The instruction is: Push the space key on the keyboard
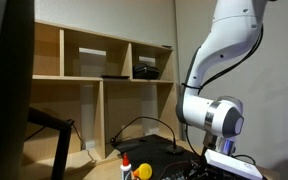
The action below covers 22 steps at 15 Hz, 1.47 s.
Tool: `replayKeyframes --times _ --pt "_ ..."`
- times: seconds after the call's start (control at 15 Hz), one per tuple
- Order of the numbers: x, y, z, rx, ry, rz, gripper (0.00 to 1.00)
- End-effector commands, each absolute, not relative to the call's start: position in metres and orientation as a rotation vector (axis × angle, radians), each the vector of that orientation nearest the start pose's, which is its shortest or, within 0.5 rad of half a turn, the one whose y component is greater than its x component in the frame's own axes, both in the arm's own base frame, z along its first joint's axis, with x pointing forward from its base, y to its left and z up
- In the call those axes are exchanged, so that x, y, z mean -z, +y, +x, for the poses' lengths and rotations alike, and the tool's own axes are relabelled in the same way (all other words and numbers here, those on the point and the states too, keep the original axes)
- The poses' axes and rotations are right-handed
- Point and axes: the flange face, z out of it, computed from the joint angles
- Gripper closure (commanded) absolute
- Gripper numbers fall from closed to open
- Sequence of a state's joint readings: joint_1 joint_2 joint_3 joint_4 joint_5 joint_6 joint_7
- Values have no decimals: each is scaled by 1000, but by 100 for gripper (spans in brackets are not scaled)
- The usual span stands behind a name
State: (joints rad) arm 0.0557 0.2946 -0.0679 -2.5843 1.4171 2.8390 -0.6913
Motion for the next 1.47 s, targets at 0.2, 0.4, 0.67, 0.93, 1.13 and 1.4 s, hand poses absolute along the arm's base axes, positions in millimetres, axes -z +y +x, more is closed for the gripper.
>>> replayKeyframes --times 0.2,0.4,0.67,0.93,1.13,1.4 --pt "-107 -57 395 121 1025 -2763 0" --pt "-110 -53 395 75 1008 -2753 0" --pt "-142 -59 391 147 954 -2635 0" --pt "-202 -58 372 339 863 -2535 0" --pt "-200 -56 382 350 861 -2574 0" --pt "-190 -57 376 316 871 -2603 0"
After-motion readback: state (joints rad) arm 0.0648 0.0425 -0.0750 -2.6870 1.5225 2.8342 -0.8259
